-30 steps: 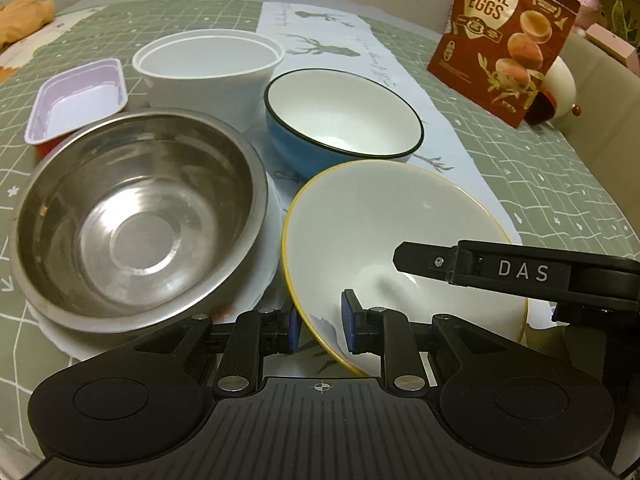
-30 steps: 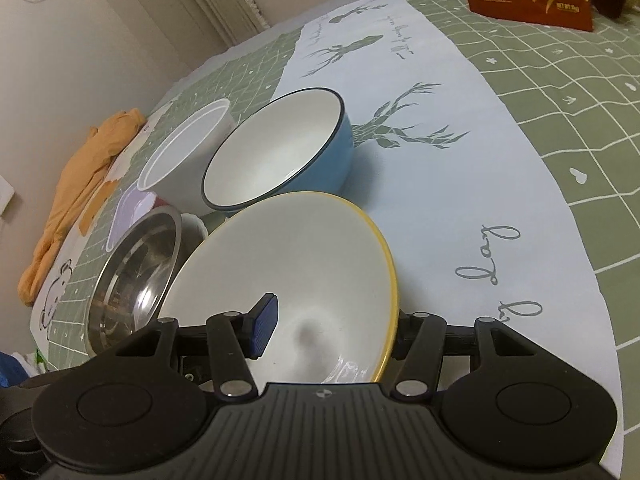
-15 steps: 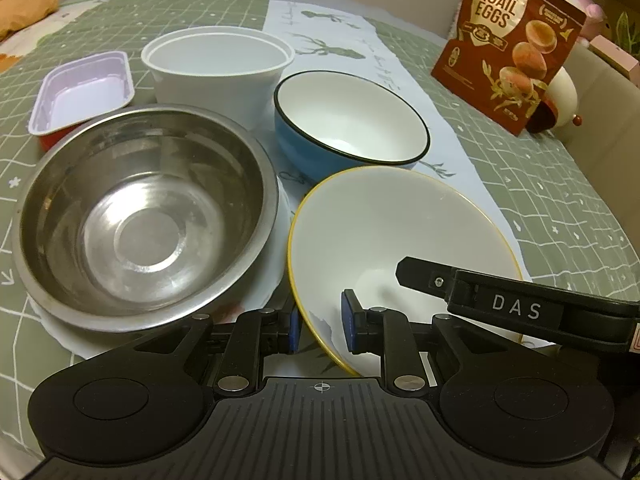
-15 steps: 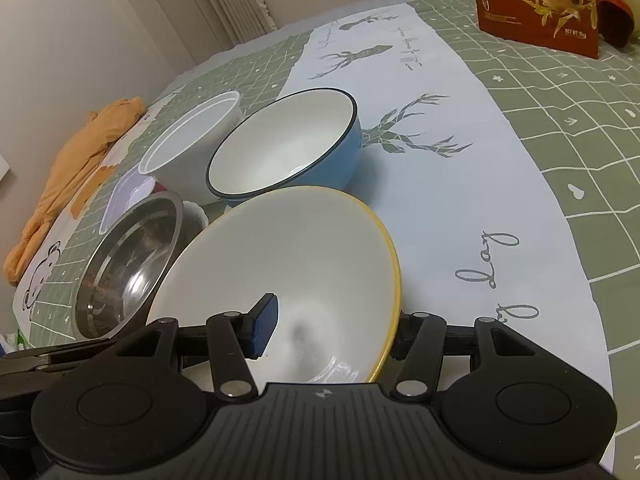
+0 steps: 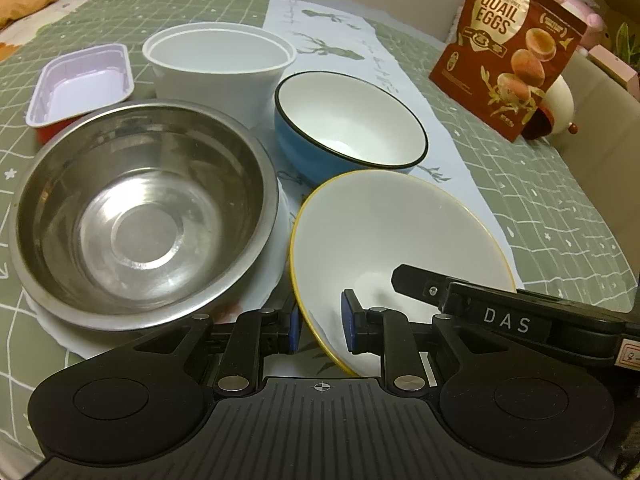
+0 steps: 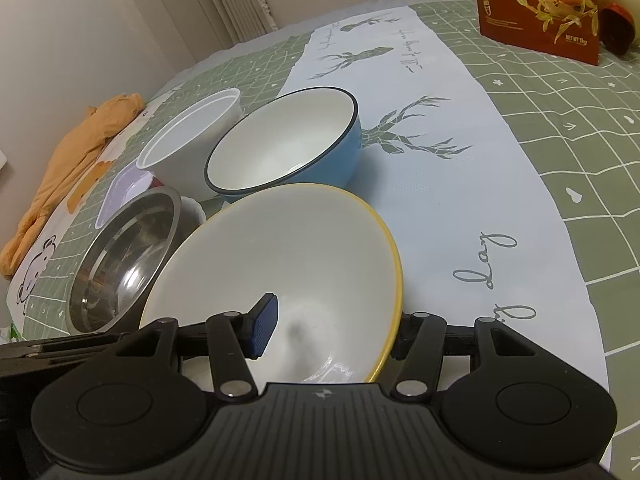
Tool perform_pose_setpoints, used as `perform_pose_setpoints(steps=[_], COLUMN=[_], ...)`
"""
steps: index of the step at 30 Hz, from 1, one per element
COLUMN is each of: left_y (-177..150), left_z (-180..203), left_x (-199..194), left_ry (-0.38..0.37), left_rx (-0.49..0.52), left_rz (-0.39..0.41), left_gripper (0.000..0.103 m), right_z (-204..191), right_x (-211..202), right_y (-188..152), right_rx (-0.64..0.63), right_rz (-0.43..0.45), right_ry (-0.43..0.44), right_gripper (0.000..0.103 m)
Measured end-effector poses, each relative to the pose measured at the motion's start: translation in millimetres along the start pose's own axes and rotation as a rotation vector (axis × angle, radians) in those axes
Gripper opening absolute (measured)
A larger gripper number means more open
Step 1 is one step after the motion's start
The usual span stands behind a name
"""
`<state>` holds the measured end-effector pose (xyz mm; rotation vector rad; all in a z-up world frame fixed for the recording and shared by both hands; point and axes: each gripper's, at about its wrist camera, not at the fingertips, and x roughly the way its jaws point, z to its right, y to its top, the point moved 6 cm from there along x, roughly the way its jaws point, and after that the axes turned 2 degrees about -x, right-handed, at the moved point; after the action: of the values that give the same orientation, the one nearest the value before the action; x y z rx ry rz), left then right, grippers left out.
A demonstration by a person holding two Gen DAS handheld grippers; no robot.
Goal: Organize plates and bowls
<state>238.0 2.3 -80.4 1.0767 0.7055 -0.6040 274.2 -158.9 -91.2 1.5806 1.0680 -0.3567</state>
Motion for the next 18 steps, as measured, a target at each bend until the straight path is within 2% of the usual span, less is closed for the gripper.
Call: perform_pose_setpoints(steps=[4,9,14,18], left_y=[3.0,12.0,8.9,3.8], left_z=[-1.9,-13.2,-10.5,-1.0], left_x=[-5.2,-17.8,-12.7,-9.6], left_ry=[-0.01,-0.012,-0.014,-0.009], left_rx=[-0.011,-0.059,-0.052,-0.012], left_rz=[0.015,0.058,0.035,0.023], left_gripper=[0.023,0.022,0.022,0.022], right_z=[1.0,15.0,26.2,23.3], right_x=[-0.9,-18.1,-11.3,-5.1], right_y=[1.2,12.2,11.5,7.9], right_rx=[-0.002,0.004,0.057,0.048], right_rz=[0.002,0.098,0.056,0.03], right_ry=[0.003,-0.052,-0.027,-0.019], right_gripper=[0.055,0.055,0.055,0.047])
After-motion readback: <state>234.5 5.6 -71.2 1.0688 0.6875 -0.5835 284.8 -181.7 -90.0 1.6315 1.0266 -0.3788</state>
